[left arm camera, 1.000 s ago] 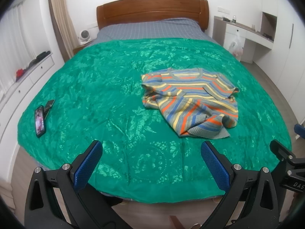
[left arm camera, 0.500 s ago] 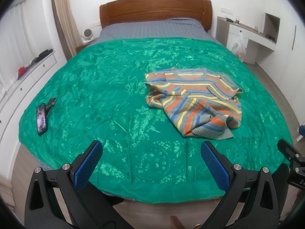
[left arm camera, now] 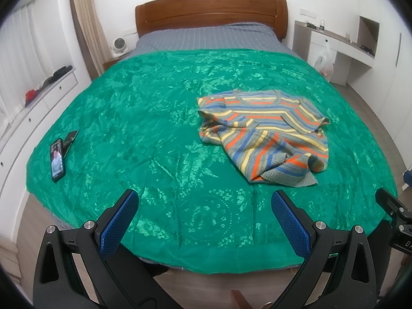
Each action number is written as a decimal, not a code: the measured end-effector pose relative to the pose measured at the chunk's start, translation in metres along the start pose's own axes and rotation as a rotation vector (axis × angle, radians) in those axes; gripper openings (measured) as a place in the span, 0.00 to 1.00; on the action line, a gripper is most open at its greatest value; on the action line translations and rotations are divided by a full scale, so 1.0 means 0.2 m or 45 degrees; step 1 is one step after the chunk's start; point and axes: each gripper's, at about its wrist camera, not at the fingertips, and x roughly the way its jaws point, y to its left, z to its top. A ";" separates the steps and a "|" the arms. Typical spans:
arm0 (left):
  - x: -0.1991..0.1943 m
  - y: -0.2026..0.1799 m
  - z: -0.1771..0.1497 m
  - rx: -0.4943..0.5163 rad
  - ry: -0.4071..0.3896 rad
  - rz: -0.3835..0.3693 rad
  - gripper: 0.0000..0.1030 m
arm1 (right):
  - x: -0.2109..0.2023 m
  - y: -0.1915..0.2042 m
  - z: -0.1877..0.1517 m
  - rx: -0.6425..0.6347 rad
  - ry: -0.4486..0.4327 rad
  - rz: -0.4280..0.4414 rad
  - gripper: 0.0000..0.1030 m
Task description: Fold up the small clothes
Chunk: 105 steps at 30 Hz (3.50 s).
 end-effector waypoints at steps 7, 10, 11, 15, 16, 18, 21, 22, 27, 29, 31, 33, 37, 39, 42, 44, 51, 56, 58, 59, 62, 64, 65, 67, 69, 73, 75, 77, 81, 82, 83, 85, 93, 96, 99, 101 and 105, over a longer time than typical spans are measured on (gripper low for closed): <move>-0.02 -0.04 -0.01 0.021 -0.001 0.000 1.00 | -0.01 0.00 0.00 -0.002 -0.009 -0.004 1.00; -0.02 -0.05 -0.01 0.026 -0.001 0.001 1.00 | -0.01 0.01 0.00 -0.001 -0.004 -0.011 1.00; -0.02 -0.05 -0.01 0.024 0.001 0.001 1.00 | -0.01 0.00 0.00 0.000 -0.003 -0.011 1.00; -0.03 -0.06 -0.01 0.033 0.007 0.003 1.00 | -0.01 0.00 0.01 -0.006 -0.004 -0.019 1.00; -0.03 -0.06 -0.01 0.036 0.008 0.004 1.00 | -0.01 0.00 0.00 -0.006 -0.002 -0.023 1.00; -0.03 -0.06 -0.01 0.039 0.010 0.005 1.00 | -0.01 -0.01 0.00 -0.006 0.001 -0.029 1.00; -0.03 -0.06 -0.01 0.038 0.014 0.005 1.00 | 0.01 -0.01 0.00 -0.012 0.010 -0.047 1.00; -0.03 -0.06 -0.01 0.037 0.016 0.006 1.00 | 0.00 -0.01 0.00 -0.013 0.013 -0.049 1.00; 0.00 -0.05 -0.02 0.035 0.032 0.013 1.00 | 0.02 -0.02 -0.01 -0.013 0.030 -0.059 1.00; 0.01 -0.05 -0.02 0.033 0.035 0.013 1.00 | 0.03 -0.01 -0.01 -0.013 0.032 -0.059 1.00; 0.02 -0.04 -0.03 0.031 0.043 0.014 1.00 | 0.04 -0.01 -0.02 -0.021 0.025 -0.050 1.00; 0.04 -0.03 -0.03 0.027 0.054 0.016 1.00 | 0.08 -0.03 -0.02 -0.038 -0.020 0.003 1.00; 0.07 0.00 -0.04 0.010 0.076 0.023 1.00 | 0.36 -0.10 -0.07 -0.095 0.001 0.189 1.00; 0.08 0.01 -0.05 0.004 0.088 0.034 1.00 | 0.60 -0.12 -0.08 -0.072 0.133 0.299 0.99; 0.10 0.03 -0.07 -0.003 0.100 0.056 1.00 | 0.88 -0.10 -0.08 -0.046 0.232 0.404 0.81; 0.13 0.04 -0.09 -0.010 0.122 0.059 1.00 | 1.00 -0.06 -0.08 -0.060 0.245 0.430 0.61; 0.20 0.12 -0.13 -0.024 0.192 0.059 1.00 | 0.81 -0.14 -0.14 0.098 0.143 0.687 0.06; 0.29 0.10 -0.14 0.006 0.239 -0.064 1.00 | 0.47 -0.29 -0.34 0.133 0.171 0.690 0.06; 0.37 0.05 -0.12 0.003 0.289 -0.177 1.00 | 0.44 -0.31 -0.41 0.130 0.202 0.626 0.06; 0.40 0.03 -0.10 -0.003 0.310 -0.238 1.00 | 0.43 -0.32 -0.45 0.130 0.211 0.598 0.06; 0.53 -0.12 0.04 0.012 0.374 -0.398 1.00 | 0.49 -0.33 -0.51 0.149 0.257 0.530 0.06; 0.61 -0.24 0.15 0.072 0.372 -0.435 1.00 | 0.53 -0.34 -0.53 0.148 0.276 0.506 0.06; 0.64 -0.30 0.20 0.098 0.377 -0.443 1.00 | 0.55 -0.33 -0.54 0.152 0.280 0.502 0.06; 0.76 -0.43 0.31 0.129 0.415 -0.475 1.00 | 0.56 -0.34 -0.55 0.161 0.285 0.498 0.06; 0.93 -0.54 0.40 0.117 0.501 -0.475 1.00 | 0.57 -0.33 -0.54 0.163 0.279 0.495 0.06; 1.23 -0.68 0.42 0.034 0.654 -0.384 0.98 | 0.55 -0.33 -0.52 0.154 0.255 0.481 0.06; 1.31 -0.70 0.40 -0.002 0.683 -0.322 0.89 | 0.54 -0.33 -0.52 0.146 0.247 0.480 0.06; 1.34 -0.70 0.38 -0.032 0.699 -0.256 0.59 | 0.54 -0.32 -0.52 0.143 0.246 0.479 0.06; 1.20 -0.56 0.35 -0.097 0.639 -0.348 0.07 | 0.53 -0.35 -0.51 0.160 0.245 0.477 0.06; 1.15 -0.51 0.35 -0.110 0.614 -0.387 0.06 | 0.52 -0.36 -0.51 0.161 0.241 0.478 0.06; 1.08 -0.45 0.34 -0.117 0.589 -0.427 0.06 | 0.51 -0.37 -0.49 0.160 0.237 0.481 0.06; 0.93 -0.26 0.30 -0.141 0.553 -0.530 0.05 | 0.48 -0.39 -0.47 0.168 0.231 0.496 0.06; 0.66 0.34 -0.09 -0.141 0.530 -0.470 0.03 | 0.49 -0.43 -0.42 0.157 0.277 0.491 0.06; 0.71 0.42 -0.23 -0.171 0.560 -0.484 0.05 | 0.57 -0.42 -0.45 0.167 0.333 0.509 0.06; 0.73 0.43 -0.27 -0.184 0.533 -0.504 0.21 | 0.65 -0.44 -0.48 0.206 0.366 0.527 0.08; 0.74 0.41 -0.28 -0.190 0.518 -0.539 0.58 | 0.67 -0.48 -0.49 0.266 0.367 0.555 0.12; 0.76 0.35 -0.31 -0.142 0.491 -0.520 0.72 | 0.65 -0.55 -0.51 0.374 0.364 0.633 0.48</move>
